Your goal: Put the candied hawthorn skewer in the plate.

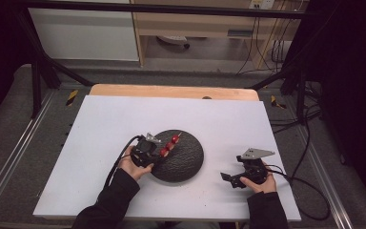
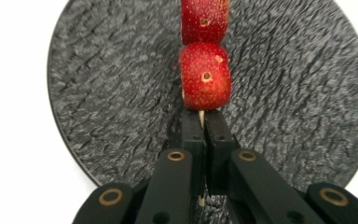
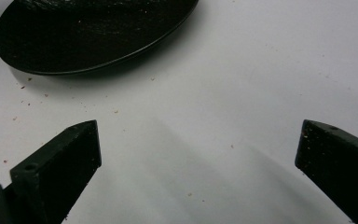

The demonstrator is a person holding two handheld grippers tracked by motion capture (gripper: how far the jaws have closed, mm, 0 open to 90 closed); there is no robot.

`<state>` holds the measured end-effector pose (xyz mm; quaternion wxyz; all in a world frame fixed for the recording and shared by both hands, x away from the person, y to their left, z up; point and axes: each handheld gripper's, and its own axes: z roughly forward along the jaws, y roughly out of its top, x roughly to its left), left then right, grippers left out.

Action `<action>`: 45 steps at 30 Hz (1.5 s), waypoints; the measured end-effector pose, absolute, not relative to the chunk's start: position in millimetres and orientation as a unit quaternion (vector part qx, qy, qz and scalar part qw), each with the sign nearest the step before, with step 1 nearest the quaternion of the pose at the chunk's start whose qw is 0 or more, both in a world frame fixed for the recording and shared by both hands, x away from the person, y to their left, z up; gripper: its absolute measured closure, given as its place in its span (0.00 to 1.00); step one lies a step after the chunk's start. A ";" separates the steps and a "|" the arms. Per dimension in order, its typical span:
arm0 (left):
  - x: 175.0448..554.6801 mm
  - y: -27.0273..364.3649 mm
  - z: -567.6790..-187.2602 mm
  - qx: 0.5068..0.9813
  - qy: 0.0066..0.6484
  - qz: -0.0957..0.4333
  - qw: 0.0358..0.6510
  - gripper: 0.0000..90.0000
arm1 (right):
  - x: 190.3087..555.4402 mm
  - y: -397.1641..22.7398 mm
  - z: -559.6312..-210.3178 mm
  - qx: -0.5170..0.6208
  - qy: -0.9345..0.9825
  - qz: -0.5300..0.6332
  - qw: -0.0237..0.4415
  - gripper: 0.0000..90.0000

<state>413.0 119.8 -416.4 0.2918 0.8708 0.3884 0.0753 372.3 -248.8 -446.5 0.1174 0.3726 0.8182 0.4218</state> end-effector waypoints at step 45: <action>382.6 200.0 -408.0 0.852 0.356 0.103 0.370 0.21 | 372.3 -248.6 -445.1 0.382 0.813 0.426 0.108 0.01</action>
